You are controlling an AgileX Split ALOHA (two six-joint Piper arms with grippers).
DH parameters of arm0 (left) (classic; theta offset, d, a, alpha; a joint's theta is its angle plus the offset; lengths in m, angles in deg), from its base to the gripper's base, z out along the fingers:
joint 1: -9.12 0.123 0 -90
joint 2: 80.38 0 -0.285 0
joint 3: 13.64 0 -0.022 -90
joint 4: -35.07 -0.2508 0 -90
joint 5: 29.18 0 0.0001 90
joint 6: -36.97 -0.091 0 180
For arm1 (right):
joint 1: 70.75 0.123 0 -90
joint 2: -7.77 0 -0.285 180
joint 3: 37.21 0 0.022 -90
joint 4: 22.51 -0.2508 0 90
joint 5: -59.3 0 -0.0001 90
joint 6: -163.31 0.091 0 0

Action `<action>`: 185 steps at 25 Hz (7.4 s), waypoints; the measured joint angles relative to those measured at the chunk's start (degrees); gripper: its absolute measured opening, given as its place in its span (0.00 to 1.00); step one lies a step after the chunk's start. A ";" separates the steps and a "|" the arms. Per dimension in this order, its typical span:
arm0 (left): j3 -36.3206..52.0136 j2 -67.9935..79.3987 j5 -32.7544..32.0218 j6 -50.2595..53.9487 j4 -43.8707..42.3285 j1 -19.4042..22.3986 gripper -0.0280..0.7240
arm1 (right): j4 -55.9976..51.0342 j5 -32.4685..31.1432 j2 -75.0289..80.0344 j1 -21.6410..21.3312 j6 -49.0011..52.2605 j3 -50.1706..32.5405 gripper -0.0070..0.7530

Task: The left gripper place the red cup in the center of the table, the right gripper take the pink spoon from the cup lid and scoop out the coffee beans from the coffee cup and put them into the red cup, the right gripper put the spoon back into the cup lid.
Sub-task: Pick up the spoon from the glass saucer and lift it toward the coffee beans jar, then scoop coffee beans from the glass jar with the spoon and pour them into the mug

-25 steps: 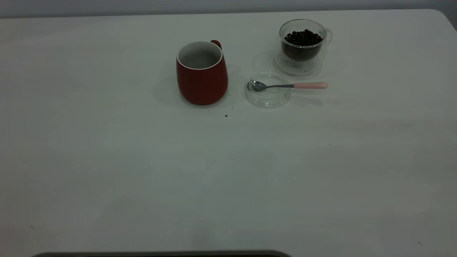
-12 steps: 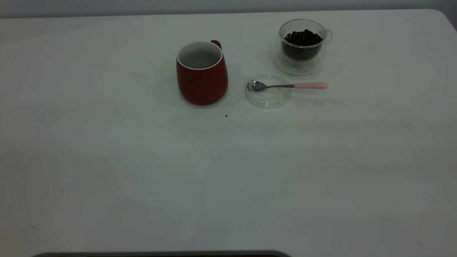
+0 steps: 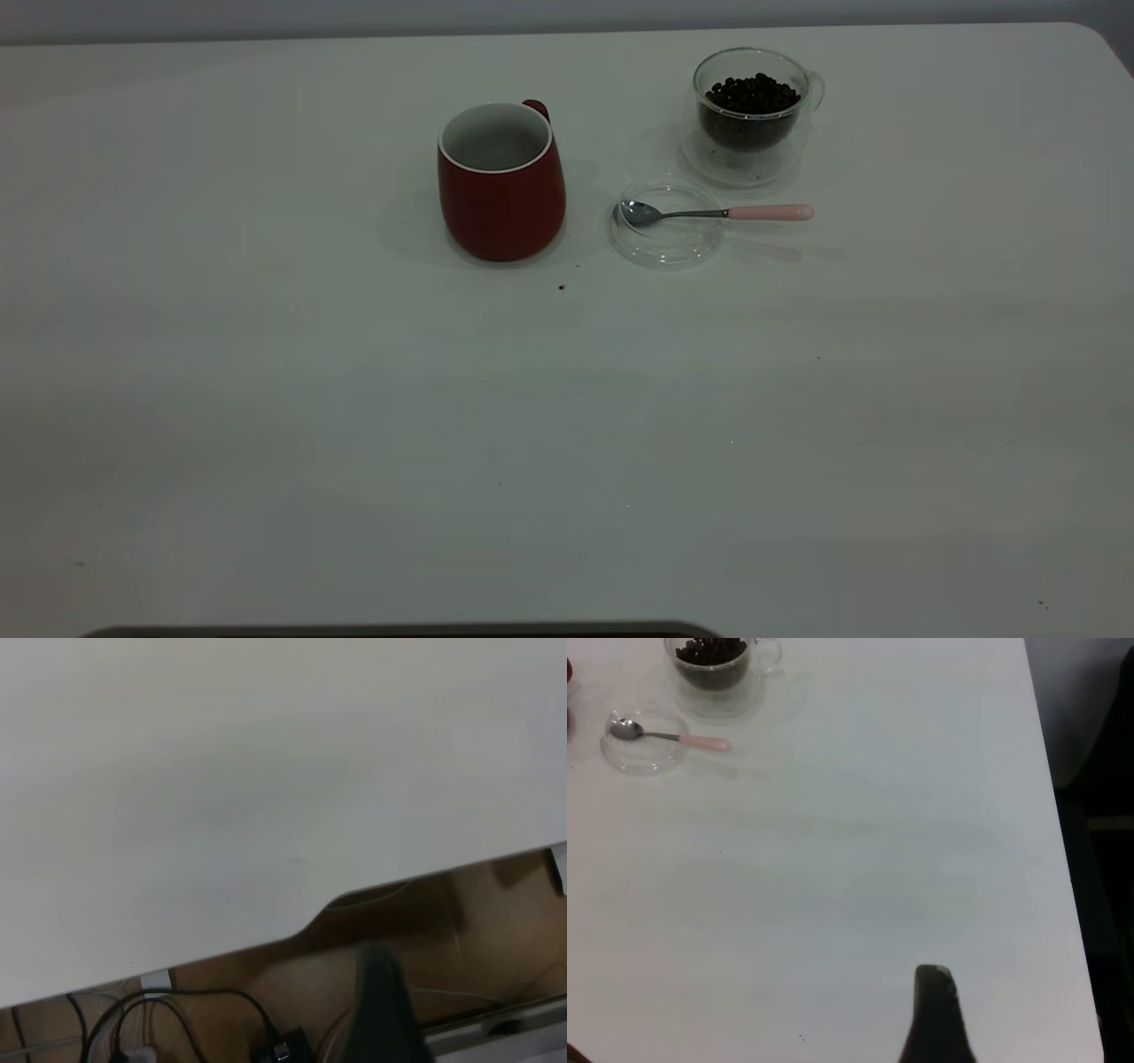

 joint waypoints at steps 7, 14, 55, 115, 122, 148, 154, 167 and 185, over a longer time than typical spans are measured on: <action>0.00 -0.04 0.28 0.00 0.00 0.00 0.82 | 0.00 0.00 0.00 0.00 -0.05 0.00 0.79; 0.00 -1.88 0.45 -0.02 0.00 4.28 0.82 | 0.00 0.00 0.00 0.00 0.00 0.00 0.79; 0.00 -13.33 0.03 -0.02 0.01 9.15 0.82 | 0.00 0.00 0.00 0.00 0.00 0.00 0.79; 0.00 -13.33 0.03 -0.02 0.06 9.15 0.82 | -98.78 23.13 129.92 -0.55 -70.42 25.96 0.91; 0.00 -13.33 0.03 -0.02 0.06 9.15 0.82 | -100.46 20.40 137.35 -0.49 -70.55 33.11 0.90; 0.00 -13.33 -0.01 -0.02 0.06 9.15 0.82 | -100.57 17.70 142.12 3.67 -64.72 41.91 0.70; 0.00 -13.33 -0.01 -0.02 0.06 9.15 0.82 | -100.57 17.35 142.12 3.67 -64.68 41.91 0.50; 0.00 -13.33 -0.01 -0.02 0.06 9.15 0.82 | -97.80 14.22 141.63 1.94 -66.88 41.95 0.15; 0.00 -13.33 -0.01 -0.02 0.06 9.15 0.82 | -85.36 11.65 126.12 -3.65 -63.85 43.14 0.15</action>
